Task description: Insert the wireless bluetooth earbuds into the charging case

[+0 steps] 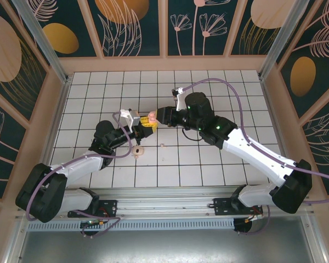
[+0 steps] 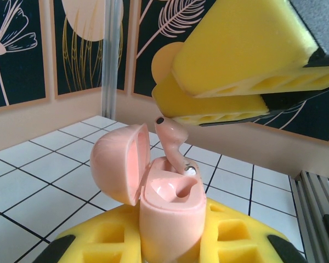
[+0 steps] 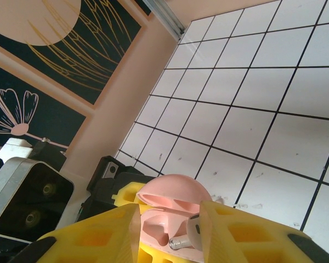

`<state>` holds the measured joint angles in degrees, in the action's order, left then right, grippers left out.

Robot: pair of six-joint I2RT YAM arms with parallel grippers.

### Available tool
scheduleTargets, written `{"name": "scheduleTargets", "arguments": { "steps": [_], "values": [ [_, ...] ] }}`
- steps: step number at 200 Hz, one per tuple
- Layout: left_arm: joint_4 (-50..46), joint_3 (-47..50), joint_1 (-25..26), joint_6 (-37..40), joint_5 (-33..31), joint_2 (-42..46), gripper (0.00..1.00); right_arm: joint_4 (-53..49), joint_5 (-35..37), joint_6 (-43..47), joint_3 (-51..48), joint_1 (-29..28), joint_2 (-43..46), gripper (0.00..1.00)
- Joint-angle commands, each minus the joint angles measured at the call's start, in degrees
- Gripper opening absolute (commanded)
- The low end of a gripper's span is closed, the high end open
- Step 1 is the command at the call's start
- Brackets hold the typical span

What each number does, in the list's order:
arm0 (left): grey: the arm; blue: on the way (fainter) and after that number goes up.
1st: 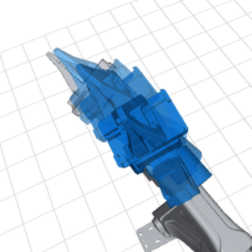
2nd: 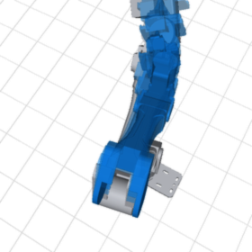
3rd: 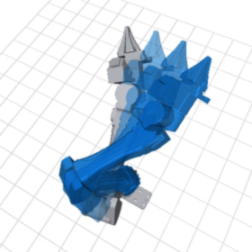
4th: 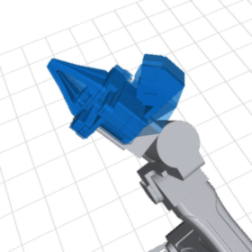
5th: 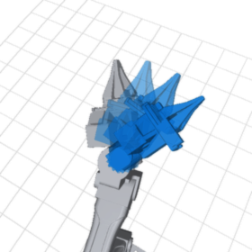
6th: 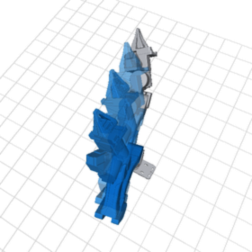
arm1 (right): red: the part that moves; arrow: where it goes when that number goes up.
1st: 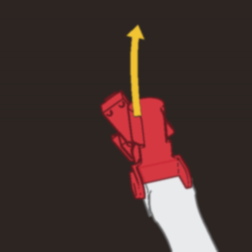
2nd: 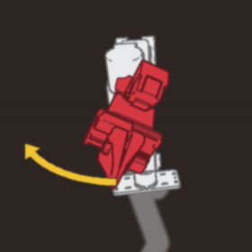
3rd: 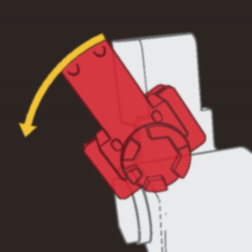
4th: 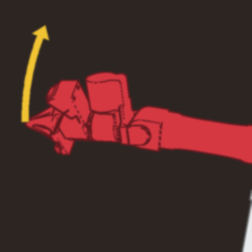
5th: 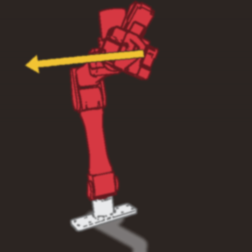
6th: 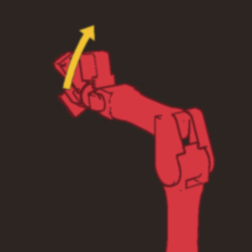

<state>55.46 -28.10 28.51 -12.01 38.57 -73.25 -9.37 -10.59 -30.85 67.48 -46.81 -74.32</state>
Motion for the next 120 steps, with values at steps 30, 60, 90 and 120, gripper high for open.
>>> {"name": "scheduleTargets", "arguments": {
  "steps": [30,60,90,120],
  "values": [
    [1.93,-1.50,0.23,0.93,0.11,1.62,0.08,-0.03,0.00,-0.53,1.85,-0.87,-0.56,0.33],
    [1.84,-1.71,0.23,0.84,0.03,1.63,0.08,-0.85,1.63,0.25,2.47,-1.69,-0.65,0.32],
    [1.83,-1.87,0.22,0.85,0.02,1.53,0.08,-1.77,2.58,0.79,3.12,-2.23,-0.99,0.32],
    [2.02,-1.91,0.21,0.83,0.06,1.63,0.08,-2.31,2.59,1.22,3.96,-2.49,-1.61,0.31]
  ]
}}
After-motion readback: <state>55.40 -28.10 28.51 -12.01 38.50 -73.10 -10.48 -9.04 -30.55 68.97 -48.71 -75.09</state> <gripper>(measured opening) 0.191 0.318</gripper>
